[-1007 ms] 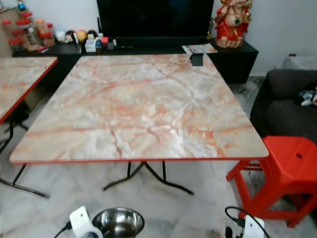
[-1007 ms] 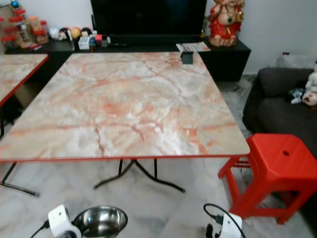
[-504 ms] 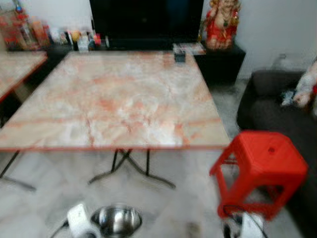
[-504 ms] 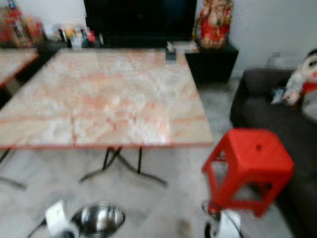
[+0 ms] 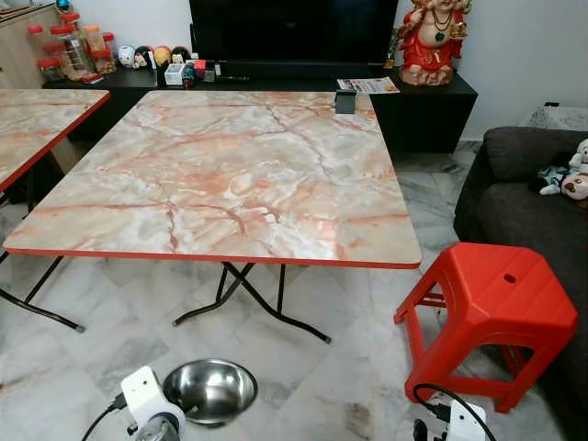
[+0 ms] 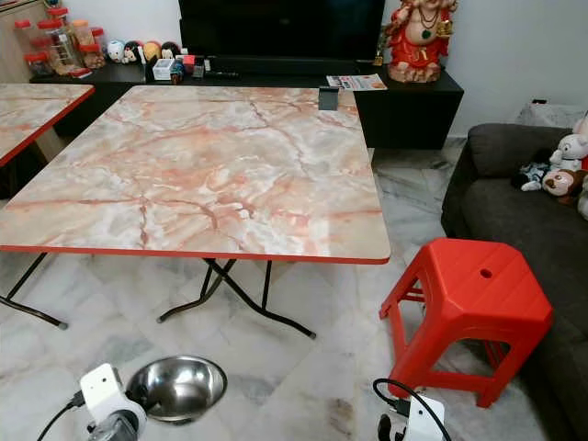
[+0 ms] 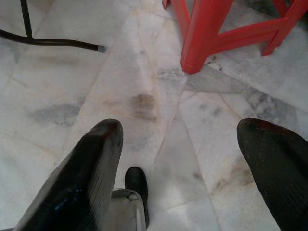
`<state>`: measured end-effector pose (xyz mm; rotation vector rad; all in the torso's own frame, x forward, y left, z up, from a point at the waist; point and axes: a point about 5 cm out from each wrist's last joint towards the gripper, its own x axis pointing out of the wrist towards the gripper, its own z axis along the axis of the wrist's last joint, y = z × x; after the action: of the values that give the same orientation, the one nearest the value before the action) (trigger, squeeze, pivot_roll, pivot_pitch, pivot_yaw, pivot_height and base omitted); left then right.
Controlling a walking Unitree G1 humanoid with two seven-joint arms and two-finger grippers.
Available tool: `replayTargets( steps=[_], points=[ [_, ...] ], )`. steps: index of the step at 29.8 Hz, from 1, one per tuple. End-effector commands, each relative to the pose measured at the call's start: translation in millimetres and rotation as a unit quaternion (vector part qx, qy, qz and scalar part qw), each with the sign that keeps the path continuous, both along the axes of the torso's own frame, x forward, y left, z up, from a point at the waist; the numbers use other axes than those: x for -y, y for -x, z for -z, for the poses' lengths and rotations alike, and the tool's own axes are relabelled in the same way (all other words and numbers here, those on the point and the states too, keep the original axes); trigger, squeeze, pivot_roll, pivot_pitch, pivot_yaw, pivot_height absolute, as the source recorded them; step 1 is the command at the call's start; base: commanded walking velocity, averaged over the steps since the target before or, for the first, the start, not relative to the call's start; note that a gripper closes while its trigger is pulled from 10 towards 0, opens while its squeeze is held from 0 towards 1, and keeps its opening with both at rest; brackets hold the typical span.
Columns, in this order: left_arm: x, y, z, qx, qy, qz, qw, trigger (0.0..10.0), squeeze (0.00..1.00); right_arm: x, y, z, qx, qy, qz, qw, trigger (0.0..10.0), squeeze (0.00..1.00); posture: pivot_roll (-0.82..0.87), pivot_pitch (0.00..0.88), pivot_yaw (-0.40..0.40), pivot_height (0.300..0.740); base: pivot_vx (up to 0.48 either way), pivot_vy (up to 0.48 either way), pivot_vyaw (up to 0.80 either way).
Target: Setting the table
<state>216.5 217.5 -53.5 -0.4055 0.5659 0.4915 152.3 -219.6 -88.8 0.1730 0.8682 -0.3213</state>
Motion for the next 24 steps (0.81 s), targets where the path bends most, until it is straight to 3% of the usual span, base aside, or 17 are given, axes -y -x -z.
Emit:
replayTargets(
  steps=[1,5,8,9,11,12,14,15,17,21,24],
  points=[
    [-5.1,-6.8,-8,0.033,-0.012,-0.01,0.999,10.0,0.0,0.0,-3.6,-1,0.003,0.002,-0.006,1.0,10.0,0.0,-0.01,0.0,-0.04,0.74,0.0,0.0,0.0],
    [-14.1,-9.3,-15,0.062,-0.019,-0.037,0.997,10.0,0.0,-0.4,-4.1,-2,0.003,0.002,-0.006,1.0,10.0,0.0,-0.01,0.0,-0.042,0.74,0.0,0.0,0.0],
    [-41.3,-12.7,-31,0.115,-0.018,-0.112,0.987,10.0,0.0,-2.2,-4.7,-1,0.003,-0.001,-0.008,1.0,10.0,0.0,0.0,0.0,-0.047,0.74,0.0,0.0,0.0],
    [-41.3,-12.7,-31,0.115,-0.018,-0.112,0.987,10.0,0.0,-2.2,-4.7,-1,0.003,-0.001,-0.008,1.0,10.0,0.0,0.0,0.0,-0.047,0.74,0.0,0.0,0.0],
    [-62.1,-13.7,-44,0.149,-0.032,-0.15,0.977,10.0,0.0,-3.0,-4.6,-1,0.002,-0.002,-0.01,1.0,10.0,0.0,0.02,0.0,-0.051,0.74,0.0,0.0,0.0],
    [-62.1,-13.7,-44,0.149,-0.032,-0.15,0.977,10.0,0.0,-3.0,-4.6,-1,0.002,-0.002,-0.01,1.0,10.0,0.0,0.02,0.0,-0.051,0.74,0.0,0.0,0.0],
    [-80.0,-14.9,-59,0.187,-0.046,-0.176,0.965,10.0,0.0,-3.7,-4.7,-1,0.001,-0.002,-0.015,1.0,10.0,0.0,0.03,0.0,-0.053,0.74,0.0,0.0,0.0],
    [-86.6,-17.0,-69,0.214,-0.051,-0.179,0.959,10.0,0.0,-4.1,-5.4,-1,0.002,-0.002,-0.017,1.0,10.0,0.0,0.03,0.0,-0.051,0.74,0.0,0.0,0.0],
    [-86.6,-17.0,-69,0.214,-0.051,-0.179,0.959,10.0,0.0,-4.1,-5.4,-1,0.002,-0.002,-0.017,1.0,10.0,0.0,0.03,0.0,-0.051,0.74,0.0,0.0,0.0],
    [-91.1,-19.9,-84,0.257,-0.053,-0.177,0.949,10.0,0.0,-4.4,-7.0,-2,0.005,-0.003,-0.017,1.0,10.0,0.0,0.03,0.0,-0.051,0.74,0.0,0.0,0.0],
    [-96.0,-32.5,-123,0.327,-0.081,-0.155,0.929,10.0,0.0,-8.6,-9.9,-2,0.006,-0.006,-0.026,1.0,10.0,0.0,0.04,0.0,-0.057,0.74,0.0,0.0,0.0]
  ],
)
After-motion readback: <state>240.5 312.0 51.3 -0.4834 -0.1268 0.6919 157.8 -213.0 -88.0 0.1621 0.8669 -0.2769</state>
